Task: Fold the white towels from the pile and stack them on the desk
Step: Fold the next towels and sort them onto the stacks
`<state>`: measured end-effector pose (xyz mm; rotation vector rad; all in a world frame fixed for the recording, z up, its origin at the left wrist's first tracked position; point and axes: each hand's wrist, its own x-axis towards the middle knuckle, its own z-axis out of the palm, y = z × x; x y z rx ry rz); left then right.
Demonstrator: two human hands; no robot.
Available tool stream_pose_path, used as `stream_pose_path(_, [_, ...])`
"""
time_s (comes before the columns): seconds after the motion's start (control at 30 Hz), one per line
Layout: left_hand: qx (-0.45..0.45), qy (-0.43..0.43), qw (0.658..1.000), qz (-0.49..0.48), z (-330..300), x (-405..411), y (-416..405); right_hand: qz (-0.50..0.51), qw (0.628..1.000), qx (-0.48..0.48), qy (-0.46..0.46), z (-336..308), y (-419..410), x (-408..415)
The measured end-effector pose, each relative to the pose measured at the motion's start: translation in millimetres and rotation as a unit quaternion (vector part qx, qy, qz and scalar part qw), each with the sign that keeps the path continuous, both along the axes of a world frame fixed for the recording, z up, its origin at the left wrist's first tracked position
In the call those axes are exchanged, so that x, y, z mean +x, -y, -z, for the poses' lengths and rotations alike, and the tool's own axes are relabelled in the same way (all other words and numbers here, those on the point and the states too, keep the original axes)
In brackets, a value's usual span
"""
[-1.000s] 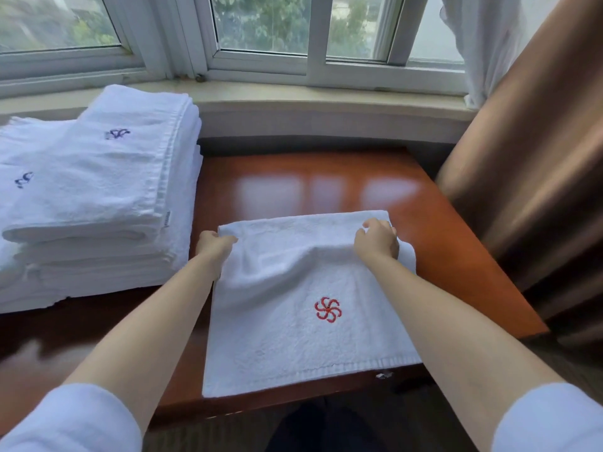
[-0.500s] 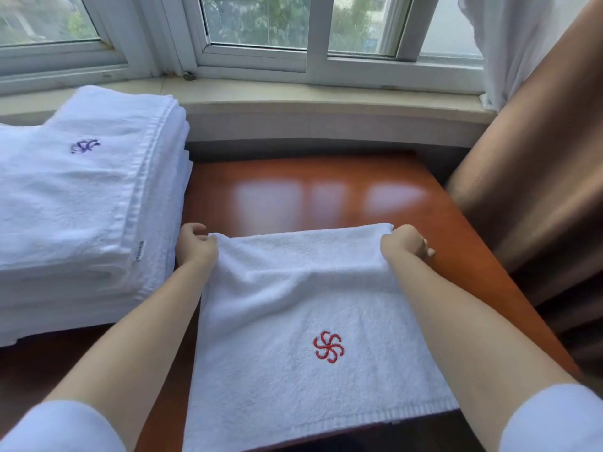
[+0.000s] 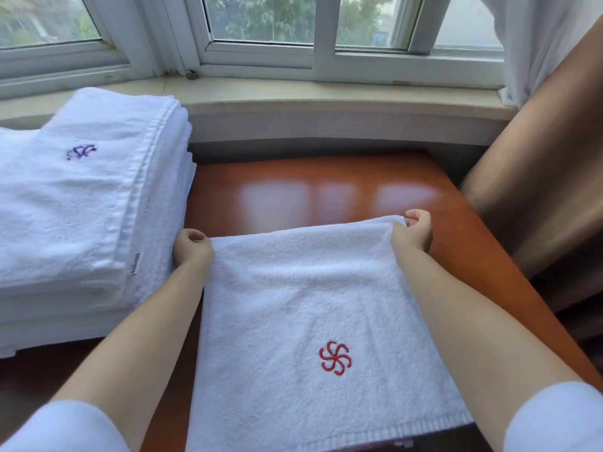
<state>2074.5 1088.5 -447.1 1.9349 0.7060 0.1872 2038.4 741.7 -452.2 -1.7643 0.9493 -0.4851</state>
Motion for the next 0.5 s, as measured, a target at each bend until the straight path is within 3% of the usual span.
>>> stream_pose_path(0.13, [-0.014, -0.020, 0.999, 0.031, -9, 2, 1, -0.033, 0.996, -0.023, -0.083, 3, 2, 4])
stream_pose_path(0.23, [-0.001, -0.055, 0.997, 0.047, -10, 2, 1, -0.031, 0.996, -0.062, -0.063, 3, 1, 11])
stream_pose_path(0.5, [0.009, 0.064, 0.998, 0.020, 13, -2, 2, -0.063, 0.973, -0.181, -0.128, 21, -16, 11])
